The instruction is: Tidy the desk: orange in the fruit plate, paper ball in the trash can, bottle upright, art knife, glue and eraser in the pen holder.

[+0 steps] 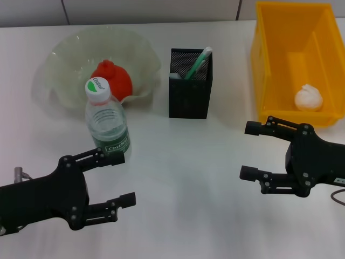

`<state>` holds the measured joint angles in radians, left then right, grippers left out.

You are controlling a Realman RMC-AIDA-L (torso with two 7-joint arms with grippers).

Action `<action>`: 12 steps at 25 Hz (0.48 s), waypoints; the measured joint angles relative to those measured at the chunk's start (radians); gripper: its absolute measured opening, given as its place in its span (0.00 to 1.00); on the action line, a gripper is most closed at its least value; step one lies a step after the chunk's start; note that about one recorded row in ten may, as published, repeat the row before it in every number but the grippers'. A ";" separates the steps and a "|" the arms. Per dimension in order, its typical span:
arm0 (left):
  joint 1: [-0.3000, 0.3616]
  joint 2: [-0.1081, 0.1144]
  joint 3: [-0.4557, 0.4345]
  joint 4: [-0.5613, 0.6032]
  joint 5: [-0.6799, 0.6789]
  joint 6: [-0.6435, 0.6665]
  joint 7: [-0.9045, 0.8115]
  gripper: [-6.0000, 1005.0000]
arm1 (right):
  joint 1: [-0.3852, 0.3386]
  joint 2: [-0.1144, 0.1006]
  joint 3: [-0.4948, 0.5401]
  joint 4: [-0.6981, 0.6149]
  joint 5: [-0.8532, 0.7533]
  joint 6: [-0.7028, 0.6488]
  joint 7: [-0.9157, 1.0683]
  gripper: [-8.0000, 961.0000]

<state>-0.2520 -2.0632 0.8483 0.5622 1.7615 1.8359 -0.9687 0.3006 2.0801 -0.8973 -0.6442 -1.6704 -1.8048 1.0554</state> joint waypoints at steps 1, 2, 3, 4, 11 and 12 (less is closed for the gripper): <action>0.001 0.000 0.000 0.000 0.000 0.000 0.001 0.78 | 0.000 0.000 0.000 0.000 0.000 0.001 0.000 0.88; 0.001 0.000 0.000 0.000 -0.001 0.000 0.002 0.78 | 0.000 0.000 0.000 0.000 -0.001 0.001 0.000 0.88; 0.002 0.000 0.000 0.000 -0.001 0.000 0.003 0.78 | 0.000 0.000 0.000 0.000 -0.001 0.001 0.000 0.88; 0.002 0.000 0.000 -0.001 -0.001 0.000 0.004 0.78 | 0.000 0.000 0.000 0.000 -0.001 0.001 0.000 0.88; -0.001 -0.001 0.000 -0.001 -0.001 0.001 0.002 0.78 | 0.002 0.000 0.000 0.000 -0.002 0.001 0.000 0.88; -0.001 -0.001 0.000 -0.001 -0.001 0.002 0.003 0.78 | 0.002 0.000 0.000 0.000 -0.002 0.001 0.000 0.88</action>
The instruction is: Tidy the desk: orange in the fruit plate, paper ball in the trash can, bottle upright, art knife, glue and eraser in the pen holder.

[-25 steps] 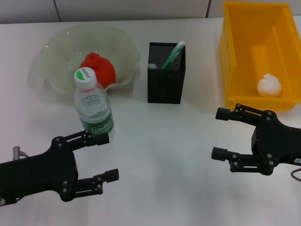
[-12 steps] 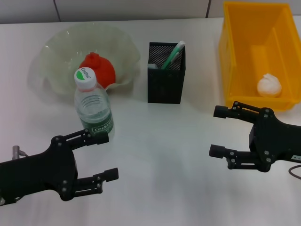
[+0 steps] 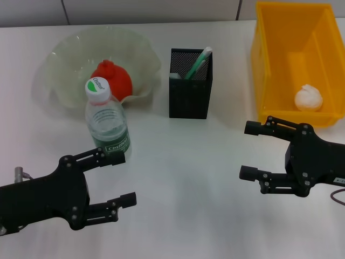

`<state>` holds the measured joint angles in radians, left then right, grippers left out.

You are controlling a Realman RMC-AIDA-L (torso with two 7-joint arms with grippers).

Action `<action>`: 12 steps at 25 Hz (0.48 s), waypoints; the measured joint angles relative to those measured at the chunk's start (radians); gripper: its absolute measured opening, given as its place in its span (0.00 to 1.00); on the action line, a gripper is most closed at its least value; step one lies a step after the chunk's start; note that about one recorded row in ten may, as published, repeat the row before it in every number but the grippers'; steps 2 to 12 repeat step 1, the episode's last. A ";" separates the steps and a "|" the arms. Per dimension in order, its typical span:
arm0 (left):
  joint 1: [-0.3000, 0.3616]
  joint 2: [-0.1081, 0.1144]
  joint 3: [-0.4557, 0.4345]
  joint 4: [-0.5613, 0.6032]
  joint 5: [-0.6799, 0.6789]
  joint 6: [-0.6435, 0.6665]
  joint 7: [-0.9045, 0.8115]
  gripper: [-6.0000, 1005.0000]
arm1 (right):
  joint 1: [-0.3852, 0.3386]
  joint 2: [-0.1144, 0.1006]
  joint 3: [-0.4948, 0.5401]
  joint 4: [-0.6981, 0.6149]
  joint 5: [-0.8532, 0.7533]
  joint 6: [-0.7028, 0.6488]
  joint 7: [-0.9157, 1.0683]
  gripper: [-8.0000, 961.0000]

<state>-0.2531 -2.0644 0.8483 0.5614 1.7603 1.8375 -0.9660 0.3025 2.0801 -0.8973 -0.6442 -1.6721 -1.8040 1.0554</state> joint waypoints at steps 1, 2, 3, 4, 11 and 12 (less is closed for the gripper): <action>0.000 0.000 0.000 0.000 0.000 0.001 0.000 0.78 | 0.000 0.000 0.000 0.000 0.000 0.000 0.000 0.88; 0.000 0.000 0.000 0.000 0.000 0.001 0.000 0.78 | 0.000 0.000 0.000 0.000 0.000 0.000 0.000 0.88; 0.000 0.000 0.000 0.000 0.000 0.001 0.000 0.78 | 0.000 0.000 0.000 0.000 0.000 0.000 0.000 0.88; 0.000 0.000 0.000 0.000 0.000 0.001 0.000 0.78 | 0.000 0.000 0.000 0.000 0.000 0.000 0.000 0.88; 0.000 0.000 0.000 0.000 0.000 0.001 0.000 0.78 | 0.000 0.000 0.000 0.000 0.000 0.000 0.000 0.88; 0.000 0.000 0.000 0.000 0.000 0.001 0.000 0.78 | 0.000 0.000 0.000 0.000 0.000 0.000 0.000 0.88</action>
